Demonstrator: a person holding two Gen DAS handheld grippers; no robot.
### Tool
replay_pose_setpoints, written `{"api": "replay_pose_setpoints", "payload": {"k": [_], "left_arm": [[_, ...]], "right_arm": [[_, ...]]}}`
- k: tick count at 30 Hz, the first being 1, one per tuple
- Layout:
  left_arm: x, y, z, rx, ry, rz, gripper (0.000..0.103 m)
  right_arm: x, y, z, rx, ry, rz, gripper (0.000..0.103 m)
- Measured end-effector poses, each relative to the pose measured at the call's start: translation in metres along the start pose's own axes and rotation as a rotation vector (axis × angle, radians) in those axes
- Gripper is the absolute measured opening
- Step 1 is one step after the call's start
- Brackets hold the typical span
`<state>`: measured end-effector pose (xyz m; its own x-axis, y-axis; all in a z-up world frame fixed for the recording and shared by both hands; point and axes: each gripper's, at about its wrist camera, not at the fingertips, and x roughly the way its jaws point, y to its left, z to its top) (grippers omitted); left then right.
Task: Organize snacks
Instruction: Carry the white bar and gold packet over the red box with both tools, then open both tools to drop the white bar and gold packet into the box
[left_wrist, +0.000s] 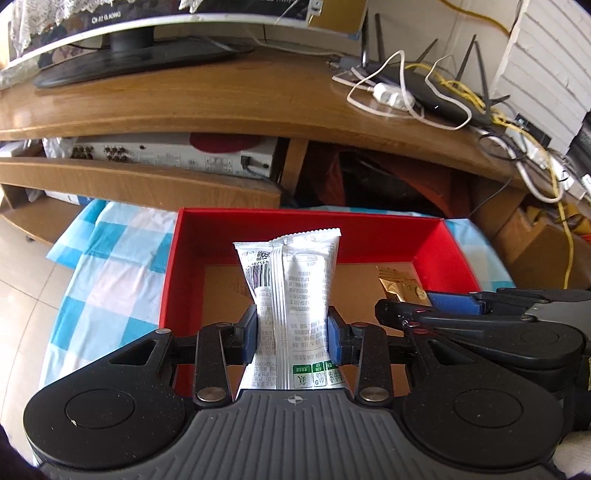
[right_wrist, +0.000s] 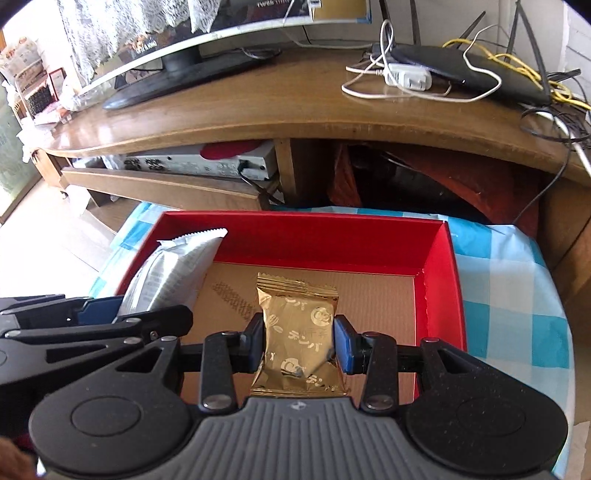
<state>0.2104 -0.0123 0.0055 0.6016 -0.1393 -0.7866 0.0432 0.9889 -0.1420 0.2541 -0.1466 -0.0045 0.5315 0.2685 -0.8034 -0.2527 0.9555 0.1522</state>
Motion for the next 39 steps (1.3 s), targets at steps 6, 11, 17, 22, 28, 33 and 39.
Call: {"api": "replay_pose_setpoints", "payload": {"k": [6, 11, 17, 22, 28, 33, 39], "left_arm": [[0.02, 0.003, -0.001, 0.017, 0.02, 0.045, 0.042], [0.031, 0.008, -0.005, 0.012, 0.043, 0.055, 0.043], [0.039, 0.008, -0.007, 0.022, 0.062, 0.074, 0.044], [0.043, 0.007, -0.01, 0.031, 0.069, 0.089, 0.048], [0.041, 0.007, -0.011, 0.039, 0.069, 0.096, 0.058], [0.036, 0.007, -0.011, 0.04, 0.054, 0.112, 0.071], [0.021, 0.008, -0.01, 0.034, 0.027, 0.116, 0.077]], "right_arm": [[0.025, -0.002, 0.0, -0.01, 0.027, -0.008, 0.046], [0.038, 0.0, -0.004, -0.026, 0.042, -0.016, 0.046], [0.049, 0.0, -0.008, -0.043, 0.063, -0.027, 0.046], [0.056, 0.001, -0.011, -0.062, 0.083, -0.041, 0.046], [0.057, -0.001, -0.012, -0.065, 0.096, -0.064, 0.048], [0.053, -0.003, -0.012, -0.058, 0.089, -0.076, 0.051], [0.035, -0.001, -0.011, -0.045, 0.057, -0.08, 0.051]]}}
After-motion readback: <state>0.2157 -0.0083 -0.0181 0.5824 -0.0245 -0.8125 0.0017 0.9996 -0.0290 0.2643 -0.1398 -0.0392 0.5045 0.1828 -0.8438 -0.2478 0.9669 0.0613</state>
